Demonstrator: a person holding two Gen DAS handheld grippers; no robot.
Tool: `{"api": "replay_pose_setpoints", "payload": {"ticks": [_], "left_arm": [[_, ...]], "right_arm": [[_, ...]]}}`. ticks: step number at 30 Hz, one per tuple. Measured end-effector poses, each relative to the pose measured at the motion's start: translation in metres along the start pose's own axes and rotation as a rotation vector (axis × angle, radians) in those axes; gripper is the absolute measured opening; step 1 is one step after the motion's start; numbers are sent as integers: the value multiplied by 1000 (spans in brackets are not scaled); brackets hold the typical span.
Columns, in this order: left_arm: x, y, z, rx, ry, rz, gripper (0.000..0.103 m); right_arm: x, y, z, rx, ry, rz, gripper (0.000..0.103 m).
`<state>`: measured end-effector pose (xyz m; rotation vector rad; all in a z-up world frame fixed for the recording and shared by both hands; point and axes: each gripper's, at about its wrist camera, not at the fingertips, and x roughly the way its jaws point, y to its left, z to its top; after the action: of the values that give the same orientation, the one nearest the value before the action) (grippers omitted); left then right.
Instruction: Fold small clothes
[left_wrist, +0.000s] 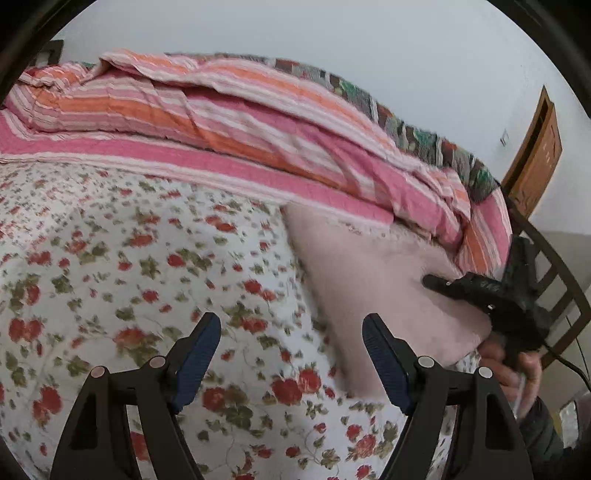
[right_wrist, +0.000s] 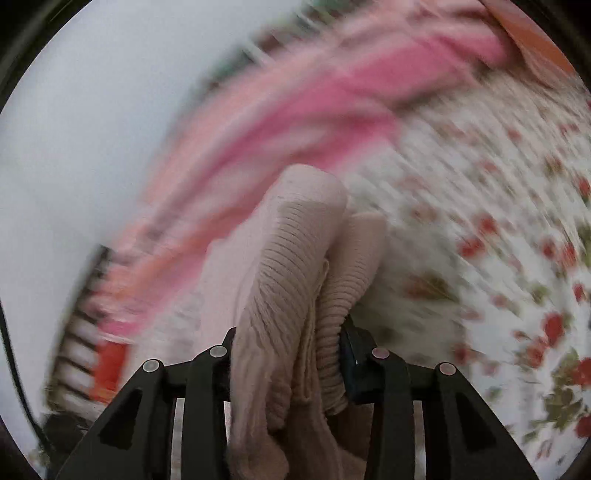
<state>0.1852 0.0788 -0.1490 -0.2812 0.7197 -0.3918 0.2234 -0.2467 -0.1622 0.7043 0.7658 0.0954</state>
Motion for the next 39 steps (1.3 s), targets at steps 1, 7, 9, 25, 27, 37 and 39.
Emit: {"api": "replay_pose_setpoints", "payload": {"ticks": [1,7,9,25,27,37,39], "left_arm": [[3,-1,-2,6,9,-1,77],[22,-20,1,27,17,-26,77],[33,-33,10,39,16,-23,77],[69,-63,22,114,59,29,77],[74,-64,33,117,52,36,76],[117,-76,27,186,90,75,57],[118,-76,25,191,80,80,58]], "right_arm": [[3,-11,-2,-6,7,-20,44],[-44,3,-6,-278,-112,-132,47],[-51,9,-6,-339,-143,-154,45],[-53,19,-13,-518,-168,-201,17],[-59,29,-9,-528,-212,-177,20],[0,16,-13,-572,-88,-208,19],[1,16,-14,-583,-91,-212,19]]}}
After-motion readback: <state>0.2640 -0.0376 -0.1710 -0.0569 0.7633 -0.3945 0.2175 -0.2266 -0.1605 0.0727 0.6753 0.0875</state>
